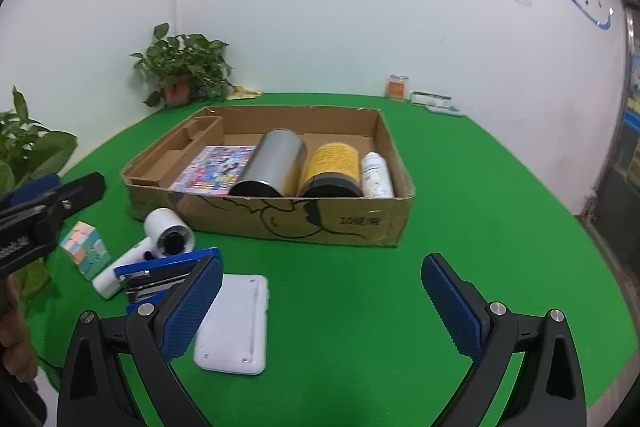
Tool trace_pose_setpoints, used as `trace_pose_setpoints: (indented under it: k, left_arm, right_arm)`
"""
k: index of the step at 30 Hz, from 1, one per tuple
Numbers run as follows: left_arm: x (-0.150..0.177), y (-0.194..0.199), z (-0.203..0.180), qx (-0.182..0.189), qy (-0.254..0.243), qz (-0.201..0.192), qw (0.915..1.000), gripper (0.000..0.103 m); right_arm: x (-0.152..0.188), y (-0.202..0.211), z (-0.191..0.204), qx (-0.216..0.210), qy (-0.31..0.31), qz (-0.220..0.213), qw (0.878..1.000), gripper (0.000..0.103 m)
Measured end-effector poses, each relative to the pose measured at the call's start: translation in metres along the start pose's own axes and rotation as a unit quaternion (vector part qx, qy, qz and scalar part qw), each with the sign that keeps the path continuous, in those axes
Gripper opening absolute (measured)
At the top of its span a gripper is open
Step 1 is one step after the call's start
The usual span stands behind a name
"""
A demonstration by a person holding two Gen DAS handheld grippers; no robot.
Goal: Organize rigid objects
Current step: 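Reach the right tool toward the white rectangular case, then grasp the white rectangular case with the right gripper and lift it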
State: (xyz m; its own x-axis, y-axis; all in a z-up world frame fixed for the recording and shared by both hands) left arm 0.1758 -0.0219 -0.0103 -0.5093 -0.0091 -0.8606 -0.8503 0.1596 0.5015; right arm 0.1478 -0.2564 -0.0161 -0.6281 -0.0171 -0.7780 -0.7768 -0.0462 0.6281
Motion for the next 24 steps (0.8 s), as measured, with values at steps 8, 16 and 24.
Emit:
trace_pose_setpoints:
  k: [8, 16, 24]
  left_arm:
    - [0.014, -0.009, 0.005, 0.025, 0.015, 0.025, 0.9993, 0.102]
    - [0.052, -0.024, 0.011, 0.045, 0.0, 0.069, 0.9966, 0.102]
    - [0.077, -0.031, 0.014, 0.043, 0.009, 0.107, 0.9933, 0.102]
  right_arm:
    - [0.01, 0.0, 0.026, -0.092, 0.026, -0.006, 0.995, 0.102]
    - [0.065, -0.033, 0.057, -0.144, 0.038, 0.064, 0.987, 0.102]
    - [0.097, -0.073, 0.081, -0.132, 0.058, 0.129, 0.981, 0.09]
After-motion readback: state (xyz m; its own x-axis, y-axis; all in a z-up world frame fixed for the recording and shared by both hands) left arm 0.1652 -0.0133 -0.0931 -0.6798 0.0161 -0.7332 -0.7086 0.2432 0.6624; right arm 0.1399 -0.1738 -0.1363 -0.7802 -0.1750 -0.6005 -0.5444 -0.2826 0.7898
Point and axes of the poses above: each gripper's, at about its wrist camera, not at the fingertips, and y roughly against the way its jaws point, z to its left, x to its underside, the point moved 10 cm from there along -y, roughly the way its jaws point, and after that the axes turned 3 degrees about x, right-handed, at the moved point
